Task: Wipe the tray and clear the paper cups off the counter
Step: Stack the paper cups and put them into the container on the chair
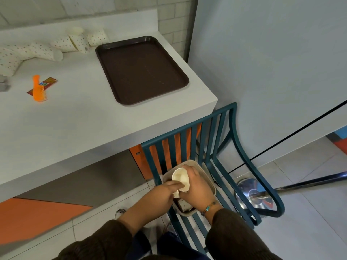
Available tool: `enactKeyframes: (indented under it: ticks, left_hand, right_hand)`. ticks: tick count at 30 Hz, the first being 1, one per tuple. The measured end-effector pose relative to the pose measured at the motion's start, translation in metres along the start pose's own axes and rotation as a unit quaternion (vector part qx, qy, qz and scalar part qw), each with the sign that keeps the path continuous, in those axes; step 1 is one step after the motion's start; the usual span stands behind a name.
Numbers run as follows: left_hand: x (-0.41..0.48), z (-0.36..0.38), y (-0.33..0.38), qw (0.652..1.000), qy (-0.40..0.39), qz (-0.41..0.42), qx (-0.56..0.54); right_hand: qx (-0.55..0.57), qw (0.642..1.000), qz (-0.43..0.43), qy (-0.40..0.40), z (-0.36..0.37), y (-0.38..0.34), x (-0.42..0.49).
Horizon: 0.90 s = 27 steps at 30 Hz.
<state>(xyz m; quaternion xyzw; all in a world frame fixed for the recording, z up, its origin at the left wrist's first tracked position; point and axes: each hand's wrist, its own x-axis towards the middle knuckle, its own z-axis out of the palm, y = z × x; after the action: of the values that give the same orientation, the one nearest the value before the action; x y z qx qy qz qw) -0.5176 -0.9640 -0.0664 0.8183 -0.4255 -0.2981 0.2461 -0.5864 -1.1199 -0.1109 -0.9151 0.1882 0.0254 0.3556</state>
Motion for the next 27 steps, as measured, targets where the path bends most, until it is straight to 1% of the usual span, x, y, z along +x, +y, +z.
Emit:
enactKeyframes:
  ticks: [2, 4, 6, 8, 10, 14, 21, 27]
  left_hand:
    - [0.000, -0.005, 0.000, 0.999, 0.023, -0.006, -0.037]
    - [0.001, -0.012, -0.003, 0.998, 0.046, -0.012, -0.051]
    - [0.000, -0.017, -0.009, 0.997, 0.061, -0.027, -0.041]
    - [-0.002, -0.019, -0.016, 0.997, 0.067, -0.041, -0.024]
    - [-0.003, -0.021, -0.022, 0.996, 0.068, -0.051, -0.019]
    - [-0.010, -0.025, -0.034, 0.991, 0.091, -0.081, -0.050]
    - [-0.020, -0.045, -0.045, 0.983, 0.107, -0.112, -0.099]
    - [-0.043, -0.098, -0.043, 0.958, 0.207, -0.128, -0.154]
  right_hand:
    - [-0.013, 1.000, 0.018, 0.021, -0.006, 0.012, 0.006]
    - [-0.036, 0.998, 0.051, 0.020, -0.011, 0.025, 0.011]
    - [-0.105, 0.989, 0.103, -0.028, -0.013, 0.039, 0.013]
    - [-0.179, 0.967, 0.154, -0.100, -0.012, 0.052, 0.013]
    - [-0.210, 0.953, 0.172, -0.135, -0.011, 0.056, 0.014]
    - [-0.189, 0.965, 0.135, -0.122, -0.010, 0.045, 0.019]
    - [-0.086, 0.994, 0.059, -0.043, -0.041, -0.005, 0.039]
    - [-0.055, 0.994, -0.091, 0.008, -0.069, -0.085, 0.069]
